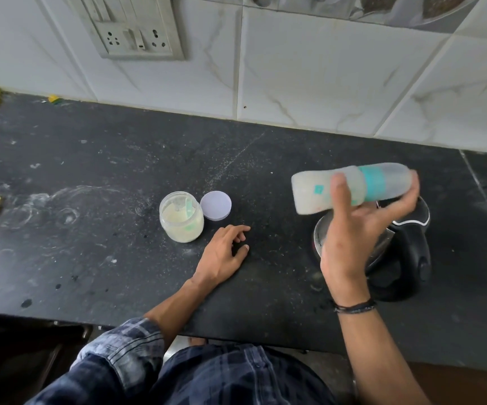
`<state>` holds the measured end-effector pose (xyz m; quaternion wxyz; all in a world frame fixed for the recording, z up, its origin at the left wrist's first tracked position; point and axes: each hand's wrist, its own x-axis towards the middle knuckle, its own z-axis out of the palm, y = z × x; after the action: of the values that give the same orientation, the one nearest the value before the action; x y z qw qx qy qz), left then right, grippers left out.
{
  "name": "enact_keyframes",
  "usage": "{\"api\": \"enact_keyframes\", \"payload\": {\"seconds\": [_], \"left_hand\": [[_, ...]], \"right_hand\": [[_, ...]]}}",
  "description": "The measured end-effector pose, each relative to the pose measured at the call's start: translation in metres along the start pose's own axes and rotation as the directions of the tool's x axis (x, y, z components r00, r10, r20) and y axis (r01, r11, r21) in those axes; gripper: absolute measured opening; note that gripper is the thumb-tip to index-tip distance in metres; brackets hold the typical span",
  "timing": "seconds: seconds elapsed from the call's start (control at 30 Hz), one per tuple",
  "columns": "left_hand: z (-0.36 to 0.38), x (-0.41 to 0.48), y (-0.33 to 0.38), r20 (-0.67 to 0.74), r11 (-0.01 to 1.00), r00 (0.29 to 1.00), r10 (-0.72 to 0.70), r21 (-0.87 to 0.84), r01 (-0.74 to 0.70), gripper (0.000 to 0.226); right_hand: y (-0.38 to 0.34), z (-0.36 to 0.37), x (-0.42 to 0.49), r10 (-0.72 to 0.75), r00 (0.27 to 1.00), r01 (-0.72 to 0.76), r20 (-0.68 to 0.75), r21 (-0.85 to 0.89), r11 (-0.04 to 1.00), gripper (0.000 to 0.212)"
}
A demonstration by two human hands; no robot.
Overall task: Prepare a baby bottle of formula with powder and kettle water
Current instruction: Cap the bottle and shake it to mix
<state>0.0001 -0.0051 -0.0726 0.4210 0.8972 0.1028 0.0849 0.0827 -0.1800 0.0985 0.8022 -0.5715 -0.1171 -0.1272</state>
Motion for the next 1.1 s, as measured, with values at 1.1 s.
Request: {"api": "enact_keyframes", "payload": {"seconds": [1.1], "left_hand": [[0.004, 0.001, -0.007, 0.024, 0.999, 1.0, -0.002, 0.034, 0.001, 0.037]], "right_hand": [[-0.007, 0.0, 0.003, 0.131, 0.947, -0.099, 0.292, -0.12, 0.988, 0.095]]}}
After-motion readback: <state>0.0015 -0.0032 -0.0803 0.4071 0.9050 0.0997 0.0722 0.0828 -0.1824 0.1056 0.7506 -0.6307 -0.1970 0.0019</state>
